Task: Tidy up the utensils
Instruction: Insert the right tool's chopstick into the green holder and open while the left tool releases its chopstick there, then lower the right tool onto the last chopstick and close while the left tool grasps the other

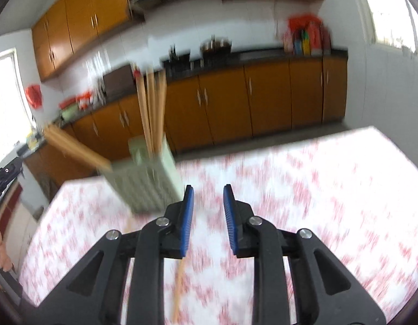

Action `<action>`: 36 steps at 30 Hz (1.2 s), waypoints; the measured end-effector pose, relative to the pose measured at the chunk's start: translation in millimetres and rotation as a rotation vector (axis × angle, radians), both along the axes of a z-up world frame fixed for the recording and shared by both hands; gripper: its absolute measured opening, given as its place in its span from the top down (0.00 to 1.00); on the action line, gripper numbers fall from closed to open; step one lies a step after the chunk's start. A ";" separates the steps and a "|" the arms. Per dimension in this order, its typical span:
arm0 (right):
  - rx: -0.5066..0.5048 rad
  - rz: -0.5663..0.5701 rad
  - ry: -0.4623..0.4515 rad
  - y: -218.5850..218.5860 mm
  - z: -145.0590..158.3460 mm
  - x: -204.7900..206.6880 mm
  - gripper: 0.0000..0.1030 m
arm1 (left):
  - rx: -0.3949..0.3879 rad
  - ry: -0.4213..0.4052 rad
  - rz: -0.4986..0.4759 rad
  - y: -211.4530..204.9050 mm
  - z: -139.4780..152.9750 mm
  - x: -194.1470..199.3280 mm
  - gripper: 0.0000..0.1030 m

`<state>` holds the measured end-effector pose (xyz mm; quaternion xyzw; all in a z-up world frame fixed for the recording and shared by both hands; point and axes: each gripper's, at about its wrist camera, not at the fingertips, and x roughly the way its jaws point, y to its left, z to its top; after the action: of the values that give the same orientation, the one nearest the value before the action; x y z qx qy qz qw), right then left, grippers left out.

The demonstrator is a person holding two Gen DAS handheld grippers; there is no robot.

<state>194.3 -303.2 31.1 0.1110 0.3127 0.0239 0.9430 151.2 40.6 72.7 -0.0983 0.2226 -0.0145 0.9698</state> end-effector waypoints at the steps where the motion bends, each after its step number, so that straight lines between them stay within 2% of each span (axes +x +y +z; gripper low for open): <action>1: 0.005 0.011 0.033 2.8 -14.0 -0.2 0.76 | 0.003 0.027 -0.001 1.8 -10.3 0.1 0.74; 4: 0.020 0.077 0.130 22.5 -57.1 -3.6 0.76 | 0.019 0.148 -0.012 3.6 -55.8 2.3 0.74; 6: 0.016 0.119 0.176 38.7 -75.8 -5.1 0.76 | 0.025 0.197 -0.020 1.7 -76.6 1.2 0.74; 12: -0.060 0.187 0.247 75.8 -108.2 -2.3 0.76 | 0.005 0.271 -0.067 -7.9 -107.3 1.1 0.68; 15: -0.109 0.179 0.261 82.5 -112.4 0.9 0.76 | 0.014 0.281 -0.100 -15.9 -113.1 1.6 0.67; 17: -0.124 0.167 0.269 81.6 -117.0 2.3 0.83 | 0.020 0.286 -0.123 -22.0 -114.9 2.0 0.67; 18: -0.130 0.158 0.262 79.7 -116.8 3.1 0.90 | 0.021 0.288 -0.133 -24.8 -116.4 1.7 0.67; 19: -0.134 0.150 0.262 77.7 -117.3 3.6 0.92 | 0.018 0.292 -0.147 -28.5 -117.7 2.7 0.66; 22: -0.118 0.101 0.268 62.2 -116.2 9.7 0.93 | 0.013 0.304 -0.177 -37.2 -122.4 2.2 0.64; 29: -0.049 -0.118 0.292 1.2 -116.0 21.1 0.93 | 0.027 0.344 -0.240 -63.2 -137.9 1.1 0.64; 36: -0.036 -0.128 0.290 -11.6 -116.8 16.5 0.93 | 0.098 0.407 -0.252 -84.9 -156.0 8.6 0.65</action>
<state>210.8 -314.9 -85.8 0.1161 0.4384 -0.0580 0.8894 159.8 -44.3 -83.4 -0.0232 0.4244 -0.1046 0.8991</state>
